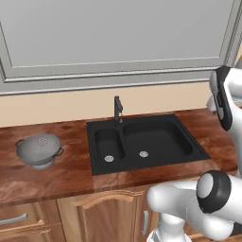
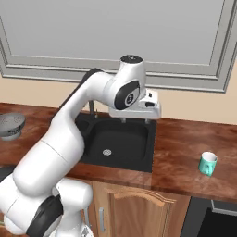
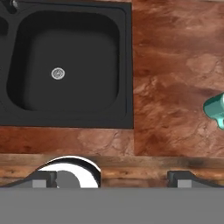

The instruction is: Place the colander in the left basin and the mug in the right basin of the sink.

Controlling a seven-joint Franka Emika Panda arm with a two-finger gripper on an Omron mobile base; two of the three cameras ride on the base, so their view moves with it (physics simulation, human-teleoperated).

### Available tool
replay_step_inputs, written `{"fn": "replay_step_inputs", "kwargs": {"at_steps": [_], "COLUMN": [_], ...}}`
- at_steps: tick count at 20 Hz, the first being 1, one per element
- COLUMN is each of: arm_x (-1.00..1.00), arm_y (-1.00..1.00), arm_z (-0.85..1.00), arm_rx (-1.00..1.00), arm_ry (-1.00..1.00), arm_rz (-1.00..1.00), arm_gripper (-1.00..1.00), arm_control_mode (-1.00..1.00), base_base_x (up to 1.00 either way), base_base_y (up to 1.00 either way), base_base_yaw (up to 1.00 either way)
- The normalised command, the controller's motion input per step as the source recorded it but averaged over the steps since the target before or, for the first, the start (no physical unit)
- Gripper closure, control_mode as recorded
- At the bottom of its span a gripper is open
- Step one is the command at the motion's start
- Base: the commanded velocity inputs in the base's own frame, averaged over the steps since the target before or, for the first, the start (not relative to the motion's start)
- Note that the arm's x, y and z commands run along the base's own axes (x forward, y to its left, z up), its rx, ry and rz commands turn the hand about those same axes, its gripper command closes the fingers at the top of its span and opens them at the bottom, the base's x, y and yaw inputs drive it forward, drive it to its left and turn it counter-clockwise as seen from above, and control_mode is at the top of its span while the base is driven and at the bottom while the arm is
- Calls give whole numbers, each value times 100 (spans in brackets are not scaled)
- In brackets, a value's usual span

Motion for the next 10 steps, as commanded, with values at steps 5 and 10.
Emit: {"fn": "replay_step_inputs", "kwargs": {"at_steps": [5,10], "arm_x": [-25,-22], "arm_y": [-39,-41], "arm_z": [-10,-12], "arm_rx": [0,0], "arm_ry": [-8,-8], "arm_rz": [0,0], "arm_gripper": [-100,-100], "arm_control_mode": [-100,-100], "base_base_x": [0,0], "base_base_y": [0,0], "base_base_yaw": [0,0]}}
